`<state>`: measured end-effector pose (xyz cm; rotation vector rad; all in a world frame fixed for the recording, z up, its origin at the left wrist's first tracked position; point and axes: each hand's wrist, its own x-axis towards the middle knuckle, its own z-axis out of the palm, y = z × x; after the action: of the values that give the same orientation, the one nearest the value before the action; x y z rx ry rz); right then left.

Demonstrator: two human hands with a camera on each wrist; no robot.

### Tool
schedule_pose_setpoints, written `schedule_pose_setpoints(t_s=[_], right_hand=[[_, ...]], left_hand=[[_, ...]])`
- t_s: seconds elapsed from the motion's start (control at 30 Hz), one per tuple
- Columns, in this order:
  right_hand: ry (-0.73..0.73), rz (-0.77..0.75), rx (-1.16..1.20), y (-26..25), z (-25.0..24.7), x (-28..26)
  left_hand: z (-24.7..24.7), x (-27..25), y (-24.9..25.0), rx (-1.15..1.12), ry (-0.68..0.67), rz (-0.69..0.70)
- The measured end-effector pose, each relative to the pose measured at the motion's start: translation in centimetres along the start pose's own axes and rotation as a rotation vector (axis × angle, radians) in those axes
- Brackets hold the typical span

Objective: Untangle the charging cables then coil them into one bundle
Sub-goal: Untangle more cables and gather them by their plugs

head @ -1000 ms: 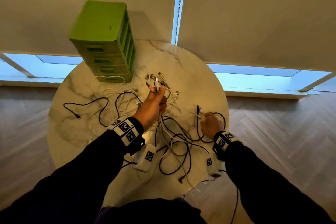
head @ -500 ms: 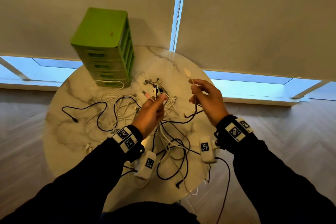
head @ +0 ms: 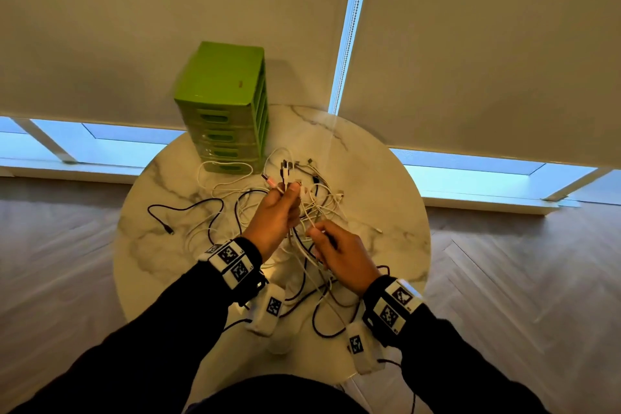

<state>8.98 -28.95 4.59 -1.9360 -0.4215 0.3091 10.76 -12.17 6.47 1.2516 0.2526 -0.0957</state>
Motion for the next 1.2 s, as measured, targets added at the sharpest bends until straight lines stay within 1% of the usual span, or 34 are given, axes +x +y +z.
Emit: schedule_pose_setpoints(t_s=[0.07,0.17,0.2,0.27,0.4,0.5,0.57,0.7,0.77,0.83,0.93,1.0,1.1,1.17,1.2], right_hand=[[0.037,-0.022,-0.065,-0.2,0.3,0.0],[0.15,-0.034,-0.08,-1.6,0.2,0.7],[0.159,-0.042,-0.087,-2.0,0.0,1.0],[0.126,-0.066,-0.104,-2.8,0.0,1.4],[0.054,-0.124,-0.165,-3.4,0.4,1.5],[0.033,-0.113,-0.167,-3.5,1.2,1.4],[0.021,-0.056,-0.15,-3.5,1.6,1.2],[-0.076,0.066,-0.149,-2.3,1.9,0.6],[-0.109,0.103,-0.184,-1.0,1.8,0.3],[-0.104,0.096,-0.223,0.3,1.4,0.2],[-0.087,0.052,-0.307,2.0,0.3,0.4],[-0.129,0.029,-0.422,2.9,-0.3,0.8],[-0.216,0.095,-0.642,3.4,-1.2,1.9],[-0.198,0.131,-0.736,3.3,-1.8,2.7],[-0.162,0.131,-0.763,3.2,-1.9,3.2]], left_hand=[[-0.2,-0.4,0.5,-0.001,-0.001,0.001],[-0.2,-1.1,1.1,0.011,-0.022,0.005],[-0.2,-1.2,1.2,0.03,-0.04,0.015],[0.0,-1.5,1.5,0.076,-0.079,0.031],[0.4,-2.0,1.8,0.094,-0.081,0.009],[-0.3,-1.9,1.4,0.12,-0.003,-0.011],[-0.7,-1.6,1.0,0.155,0.038,-0.007],[-1.8,-0.9,2.0,0.1,0.065,0.068],[-2.7,-0.4,3.2,-0.009,0.069,0.091],[-3.7,0.1,4.8,-0.119,0.071,0.097],[-5.1,0.7,7.1,-0.211,0.088,0.121],[-6.0,1.0,8.3,-0.194,0.109,0.155],[-6.6,1.3,9.3,-0.183,0.127,0.19],[-6.6,1.3,9.2,-0.138,0.13,0.184],[-6.4,1.2,8.9,-0.091,0.125,0.179]])
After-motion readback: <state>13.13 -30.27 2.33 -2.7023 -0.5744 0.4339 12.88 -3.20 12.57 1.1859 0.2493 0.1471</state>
